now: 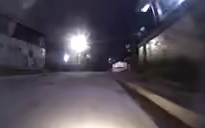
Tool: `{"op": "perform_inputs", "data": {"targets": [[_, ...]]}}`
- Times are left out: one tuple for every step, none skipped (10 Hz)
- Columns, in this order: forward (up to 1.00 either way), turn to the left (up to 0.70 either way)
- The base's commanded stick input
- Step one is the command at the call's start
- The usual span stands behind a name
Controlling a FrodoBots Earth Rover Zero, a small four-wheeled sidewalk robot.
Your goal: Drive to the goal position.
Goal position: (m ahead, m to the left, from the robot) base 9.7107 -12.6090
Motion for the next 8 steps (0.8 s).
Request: {"op": "perform_inputs", "data": {"targets": [[0.7,0.0],[0.7,-0.17],[0.7,-0.34],[0.7,-0.12],[0.7,0.0],[0.7,0.0],[0.7,0.0],[0.7,0.0]]}}
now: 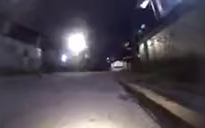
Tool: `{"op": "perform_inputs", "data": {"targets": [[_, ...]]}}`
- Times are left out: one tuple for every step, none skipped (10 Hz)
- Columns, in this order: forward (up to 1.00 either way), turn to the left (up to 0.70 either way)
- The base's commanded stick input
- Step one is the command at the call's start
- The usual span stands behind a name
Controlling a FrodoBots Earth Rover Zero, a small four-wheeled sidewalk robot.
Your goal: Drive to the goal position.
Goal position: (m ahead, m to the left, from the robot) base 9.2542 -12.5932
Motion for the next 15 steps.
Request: {"op": "perform_inputs", "data": {"targets": [[0.7,0.0],[0.7,0.0],[0.7,0.0],[0.7,0.0],[0.7,0.0],[0.7,-0.05],[0.7,-0.31],[0.7,-0.34],[0.7,-0.14],[0.7,0.0],[0.7,-0.35],[0.7,-0.35],[0.7,-0.08],[0.7,-0.16],[0.7,-0.31]]}}
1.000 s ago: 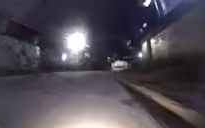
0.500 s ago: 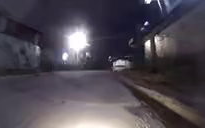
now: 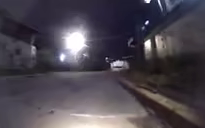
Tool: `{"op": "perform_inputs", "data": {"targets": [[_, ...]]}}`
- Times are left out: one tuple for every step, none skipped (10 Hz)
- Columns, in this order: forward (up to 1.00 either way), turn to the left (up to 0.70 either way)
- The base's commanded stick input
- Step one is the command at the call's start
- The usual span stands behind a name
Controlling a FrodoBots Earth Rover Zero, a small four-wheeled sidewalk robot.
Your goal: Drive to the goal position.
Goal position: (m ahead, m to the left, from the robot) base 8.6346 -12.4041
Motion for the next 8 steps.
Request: {"op": "perform_inputs", "data": {"targets": [[0.7,-0.16],[0.7,0.0],[0.7,0.0],[0.7,0.0],[0.7,-0.02],[0.7,-0.12],[0.7,-0.17],[0.7,0.0]]}}
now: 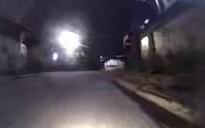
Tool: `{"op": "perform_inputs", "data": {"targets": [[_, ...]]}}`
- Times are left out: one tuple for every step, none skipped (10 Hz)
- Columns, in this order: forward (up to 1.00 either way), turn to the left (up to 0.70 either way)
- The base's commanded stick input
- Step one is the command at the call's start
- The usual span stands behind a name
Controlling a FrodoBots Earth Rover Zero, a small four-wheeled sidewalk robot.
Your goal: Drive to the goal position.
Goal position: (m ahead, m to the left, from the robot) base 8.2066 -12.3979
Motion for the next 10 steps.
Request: {"op": "perform_inputs", "data": {"targets": [[0.7,0.0],[0.7,0.0],[0.7,0.0],[0.7,0.0],[0.7,0.0],[0.7,0.0],[0.7,0.0],[0.7,0.0],[0.7,0.0],[0.7,0.0]]}}
